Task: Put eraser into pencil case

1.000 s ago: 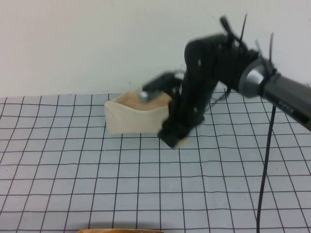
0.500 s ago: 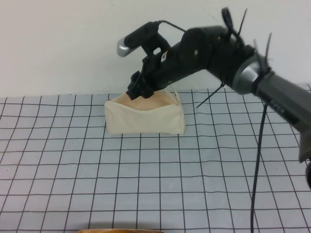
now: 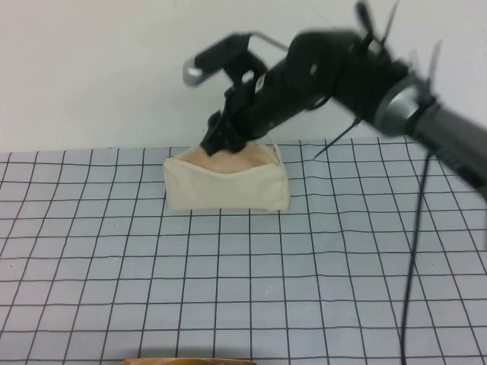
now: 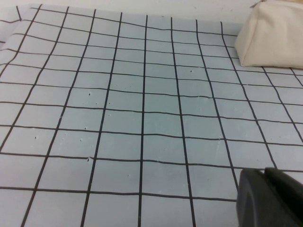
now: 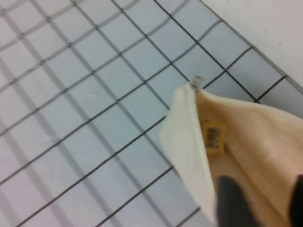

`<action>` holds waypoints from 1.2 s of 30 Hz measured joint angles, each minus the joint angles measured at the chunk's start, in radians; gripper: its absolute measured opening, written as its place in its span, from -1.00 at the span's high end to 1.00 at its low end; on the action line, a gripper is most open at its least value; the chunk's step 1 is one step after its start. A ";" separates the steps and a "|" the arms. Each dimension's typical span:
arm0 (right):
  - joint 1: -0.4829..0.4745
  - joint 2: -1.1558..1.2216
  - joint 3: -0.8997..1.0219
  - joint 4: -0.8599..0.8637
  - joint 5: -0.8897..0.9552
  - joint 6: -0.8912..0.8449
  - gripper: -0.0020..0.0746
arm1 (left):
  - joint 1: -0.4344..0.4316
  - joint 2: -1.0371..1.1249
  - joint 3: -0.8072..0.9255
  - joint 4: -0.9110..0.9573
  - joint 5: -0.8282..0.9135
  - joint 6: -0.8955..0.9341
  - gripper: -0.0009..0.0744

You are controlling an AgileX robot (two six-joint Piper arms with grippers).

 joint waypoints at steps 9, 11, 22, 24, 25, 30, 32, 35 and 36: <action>0.015 -0.324 0.158 0.000 0.107 0.000 0.92 | 0.000 0.000 0.000 0.000 0.000 0.000 0.98; 0.022 -0.406 0.274 0.000 0.071 0.000 0.93 | 0.000 0.000 0.000 0.000 0.000 0.000 0.98; 0.029 -1.009 1.040 0.021 -0.300 -0.045 0.95 | 0.000 0.000 0.000 0.000 0.000 0.000 0.98; 0.029 -1.109 1.125 0.020 -0.311 -0.051 0.95 | 0.000 0.000 0.000 0.000 0.000 0.000 0.98; 0.029 -1.157 1.168 0.019 -0.312 -0.052 0.95 | 0.000 0.000 0.000 0.000 0.000 0.000 0.98; 0.021 -1.441 1.435 -0.048 -0.371 -0.064 0.95 | 0.000 0.000 0.000 0.000 0.000 0.000 0.98; 0.021 -1.530 1.536 -0.062 -0.437 -0.076 0.95 | 0.000 0.000 0.000 0.000 0.000 0.000 0.98; 0.021 -1.660 1.694 -0.091 -0.556 -0.087 0.95 | 0.000 0.000 0.000 0.000 0.000 0.000 0.98; 0.021 -1.696 1.747 -0.099 -0.598 -0.088 0.95 | 0.000 0.000 0.000 0.000 0.000 0.000 0.98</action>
